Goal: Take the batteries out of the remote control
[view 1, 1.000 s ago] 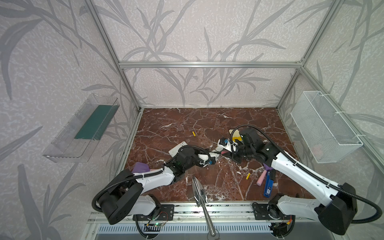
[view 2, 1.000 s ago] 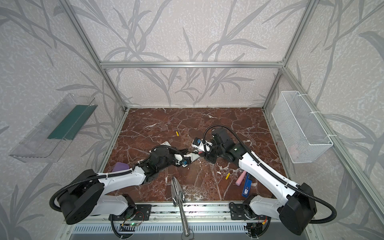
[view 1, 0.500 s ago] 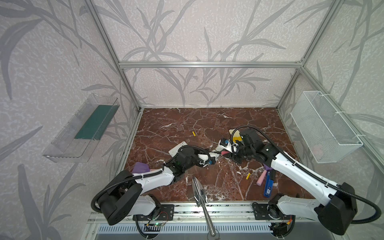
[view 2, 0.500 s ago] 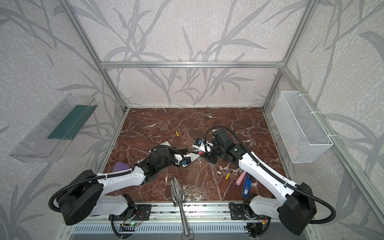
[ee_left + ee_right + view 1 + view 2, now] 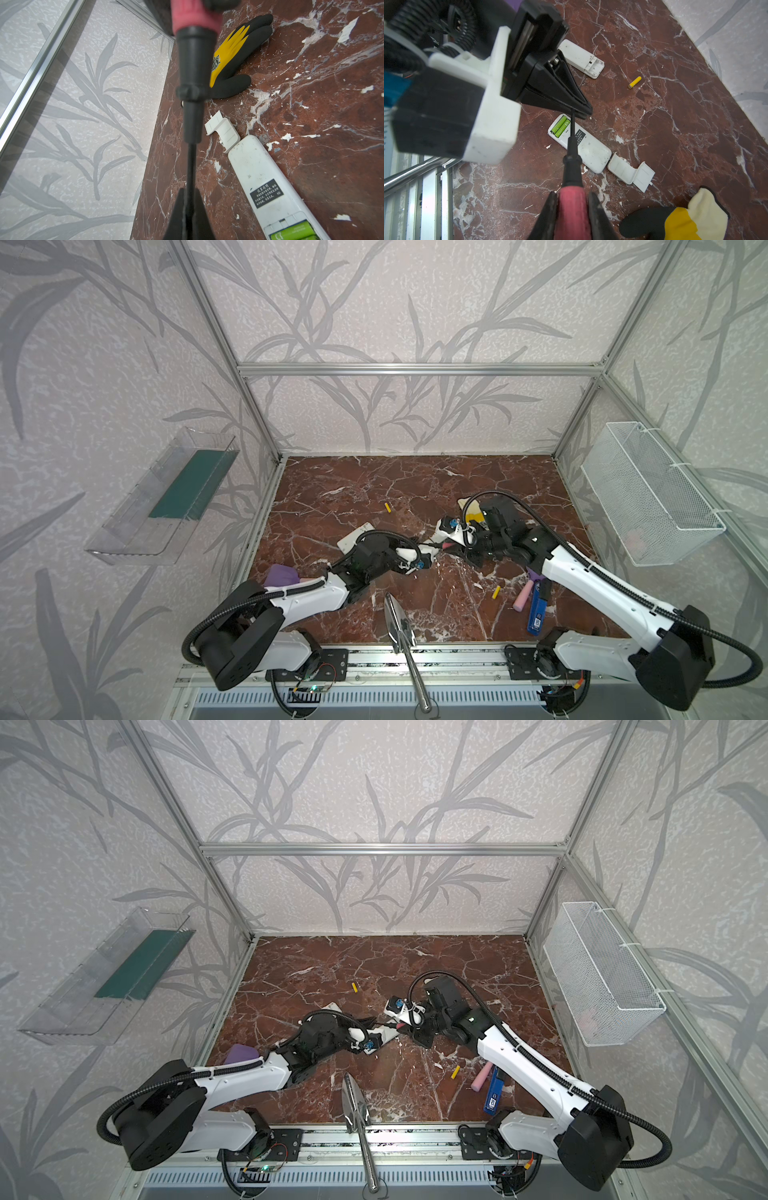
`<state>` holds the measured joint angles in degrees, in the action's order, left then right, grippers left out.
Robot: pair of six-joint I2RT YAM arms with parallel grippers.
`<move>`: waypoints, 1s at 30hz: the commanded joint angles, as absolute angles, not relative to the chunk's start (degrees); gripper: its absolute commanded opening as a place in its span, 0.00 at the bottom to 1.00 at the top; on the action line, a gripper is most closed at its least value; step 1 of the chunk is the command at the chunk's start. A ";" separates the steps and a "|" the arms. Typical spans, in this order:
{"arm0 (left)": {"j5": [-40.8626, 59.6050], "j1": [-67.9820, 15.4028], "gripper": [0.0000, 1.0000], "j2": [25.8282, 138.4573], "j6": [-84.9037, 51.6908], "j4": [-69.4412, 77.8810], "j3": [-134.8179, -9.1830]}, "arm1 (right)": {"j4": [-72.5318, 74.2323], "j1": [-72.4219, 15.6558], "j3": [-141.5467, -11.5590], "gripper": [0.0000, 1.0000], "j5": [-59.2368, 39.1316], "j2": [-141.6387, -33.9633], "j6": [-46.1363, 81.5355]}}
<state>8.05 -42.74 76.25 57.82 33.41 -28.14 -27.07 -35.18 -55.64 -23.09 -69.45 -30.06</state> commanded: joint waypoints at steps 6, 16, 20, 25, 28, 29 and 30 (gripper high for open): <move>2.32 -42.03 0.67 75.38 52.38 34.02 -30.46 | -26.16 -34.87 -53.62 0.00 -17.83 -68.24 -29.20; 0.97 -31.03 0.99 66.70 31.85 13.03 -37.34 | -20.05 -36.53 -46.21 0.00 -11.84 -60.83 -28.83; -0.18 -30.90 0.99 68.33 27.49 4.63 -42.78 | -19.41 -38.15 -45.10 0.00 -10.50 -58.86 -29.34; 2.17 -30.91 0.99 74.09 19.67 -4.32 -50.64 | -19.20 -42.58 -43.68 0.00 -6.24 -56.66 -30.49; 4.68 -30.87 0.99 79.08 16.90 -12.39 -56.89 | -19.53 -45.48 -42.94 0.00 -3.25 -55.50 -30.50; 5.68 -30.94 0.98 80.96 16.17 -15.52 -59.13 | -19.60 -46.86 -42.70 0.00 -1.88 -55.15 -30.50; 6.84 -30.98 0.96 83.08 15.59 -18.61 -61.68 | -19.68 -48.37 -42.48 0.00 -0.32 -54.74 -30.63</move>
<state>3.31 -30.89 79.40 20.64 -6.33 -56.69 -20.67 -45.78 -43.16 -5.04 -56.27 -30.09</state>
